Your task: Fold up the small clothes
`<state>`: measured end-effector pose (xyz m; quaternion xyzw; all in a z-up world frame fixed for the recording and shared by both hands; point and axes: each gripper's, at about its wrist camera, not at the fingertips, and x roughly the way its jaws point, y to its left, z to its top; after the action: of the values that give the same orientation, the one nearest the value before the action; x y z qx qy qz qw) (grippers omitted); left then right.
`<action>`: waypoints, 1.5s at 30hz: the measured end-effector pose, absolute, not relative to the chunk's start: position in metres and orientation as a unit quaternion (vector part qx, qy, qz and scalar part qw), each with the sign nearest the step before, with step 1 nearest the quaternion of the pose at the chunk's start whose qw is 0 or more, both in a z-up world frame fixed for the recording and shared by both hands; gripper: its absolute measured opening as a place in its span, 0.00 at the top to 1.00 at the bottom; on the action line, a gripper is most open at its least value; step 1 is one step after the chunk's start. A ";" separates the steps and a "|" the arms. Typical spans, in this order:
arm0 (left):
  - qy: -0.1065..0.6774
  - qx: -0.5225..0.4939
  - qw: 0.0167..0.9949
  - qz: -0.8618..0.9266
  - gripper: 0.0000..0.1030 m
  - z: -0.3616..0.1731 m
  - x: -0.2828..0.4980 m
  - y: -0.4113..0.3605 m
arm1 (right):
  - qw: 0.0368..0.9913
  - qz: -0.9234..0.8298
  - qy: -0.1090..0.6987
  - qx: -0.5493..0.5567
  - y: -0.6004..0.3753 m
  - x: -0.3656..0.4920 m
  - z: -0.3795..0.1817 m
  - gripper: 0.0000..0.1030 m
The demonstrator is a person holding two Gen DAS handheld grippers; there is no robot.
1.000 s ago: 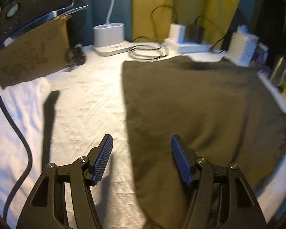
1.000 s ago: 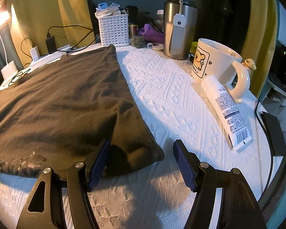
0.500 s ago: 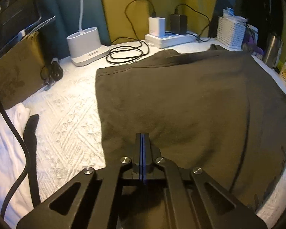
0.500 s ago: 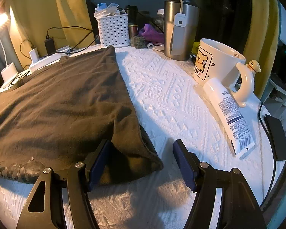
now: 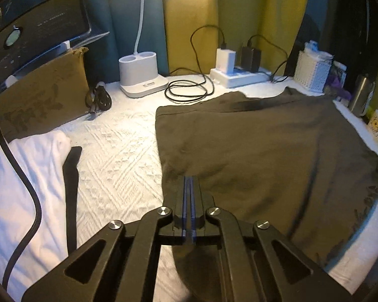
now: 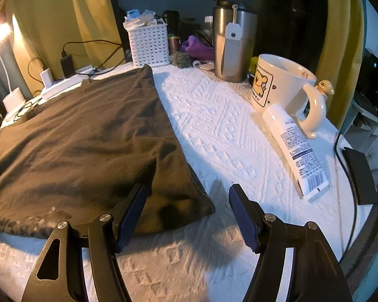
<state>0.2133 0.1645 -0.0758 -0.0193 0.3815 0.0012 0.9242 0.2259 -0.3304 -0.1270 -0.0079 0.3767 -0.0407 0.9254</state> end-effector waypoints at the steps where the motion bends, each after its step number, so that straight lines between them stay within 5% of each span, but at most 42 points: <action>1: 0.379 -0.023 0.925 -0.004 0.86 -0.074 0.208 0.163 | 0.926 -0.039 0.375 -0.007 -0.329 0.222 -0.125 0.32; 4: 0.366 -0.041 0.929 -0.015 0.42 -0.070 0.192 0.158 | 0.928 -0.033 0.372 -0.005 -0.326 0.212 -0.119 0.32; 5: 0.361 -0.048 0.931 -0.018 0.41 -0.069 0.187 0.157 | 0.928 -0.032 0.371 -0.005 -0.325 0.208 -0.118 0.32; 20: 0.373 -0.069 0.925 -0.035 0.41 -0.079 0.147 0.153 | 0.915 0.037 0.397 0.057 -0.308 0.177 -0.142 0.20; 45: 0.395 -0.063 0.916 -0.037 0.41 -0.088 0.205 0.188 | 0.916 0.017 0.372 0.148 -0.297 0.268 -0.139 0.09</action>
<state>0.2050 0.1882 -0.0882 -0.0628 0.3954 -0.0373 0.9156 0.2683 -0.2966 -0.1387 0.1476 0.3724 0.0174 0.9161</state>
